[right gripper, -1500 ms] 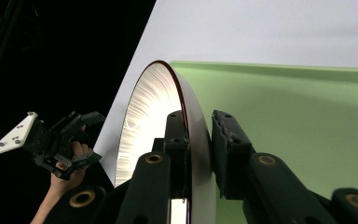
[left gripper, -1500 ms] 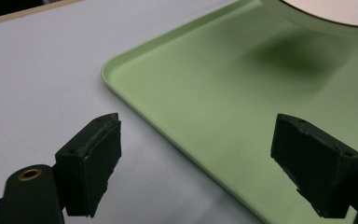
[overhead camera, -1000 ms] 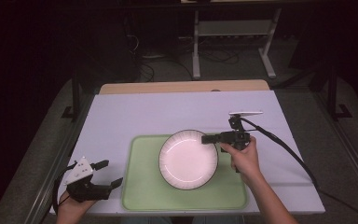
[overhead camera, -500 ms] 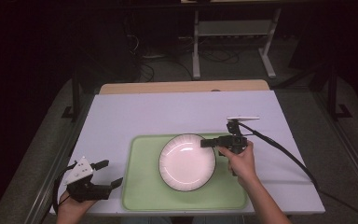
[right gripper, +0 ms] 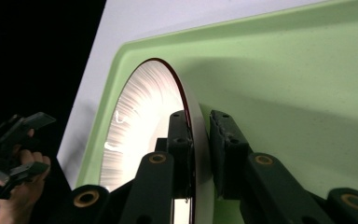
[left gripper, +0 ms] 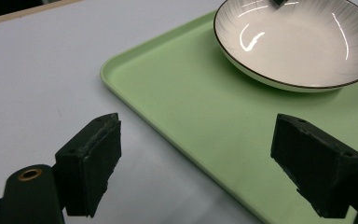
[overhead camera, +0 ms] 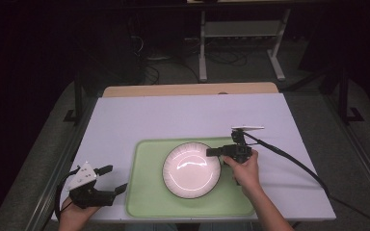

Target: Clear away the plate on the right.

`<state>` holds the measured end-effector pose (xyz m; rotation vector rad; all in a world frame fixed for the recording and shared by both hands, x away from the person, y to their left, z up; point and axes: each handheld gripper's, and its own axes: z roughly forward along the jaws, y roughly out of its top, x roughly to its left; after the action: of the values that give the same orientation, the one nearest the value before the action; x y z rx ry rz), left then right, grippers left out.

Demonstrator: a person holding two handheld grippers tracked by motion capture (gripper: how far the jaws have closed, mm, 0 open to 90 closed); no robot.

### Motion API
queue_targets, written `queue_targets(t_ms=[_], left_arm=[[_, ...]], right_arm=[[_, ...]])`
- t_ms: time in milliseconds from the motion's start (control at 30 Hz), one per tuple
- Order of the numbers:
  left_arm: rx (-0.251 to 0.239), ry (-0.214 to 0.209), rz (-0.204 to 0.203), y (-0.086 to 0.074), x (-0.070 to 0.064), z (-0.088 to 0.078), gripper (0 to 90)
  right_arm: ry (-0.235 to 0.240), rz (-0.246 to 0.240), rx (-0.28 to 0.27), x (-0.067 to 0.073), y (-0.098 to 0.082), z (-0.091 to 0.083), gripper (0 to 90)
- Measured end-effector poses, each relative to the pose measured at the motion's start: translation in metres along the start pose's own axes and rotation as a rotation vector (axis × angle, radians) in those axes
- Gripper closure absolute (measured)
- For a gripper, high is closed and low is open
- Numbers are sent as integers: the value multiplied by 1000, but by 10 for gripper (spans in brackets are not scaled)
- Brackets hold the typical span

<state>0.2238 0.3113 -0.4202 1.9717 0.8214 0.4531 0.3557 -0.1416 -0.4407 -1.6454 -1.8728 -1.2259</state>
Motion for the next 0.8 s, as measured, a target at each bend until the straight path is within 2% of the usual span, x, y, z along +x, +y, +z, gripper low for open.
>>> queue_targets(t_ms=[300,800], left_arm=[[0,0,0,0,0,0,159],[2,-1,0,0,0,0,159]], right_arm=[[-30,-13,1,-2,-2,1,795],[-68,-1,6,-13,-11,2,801]])
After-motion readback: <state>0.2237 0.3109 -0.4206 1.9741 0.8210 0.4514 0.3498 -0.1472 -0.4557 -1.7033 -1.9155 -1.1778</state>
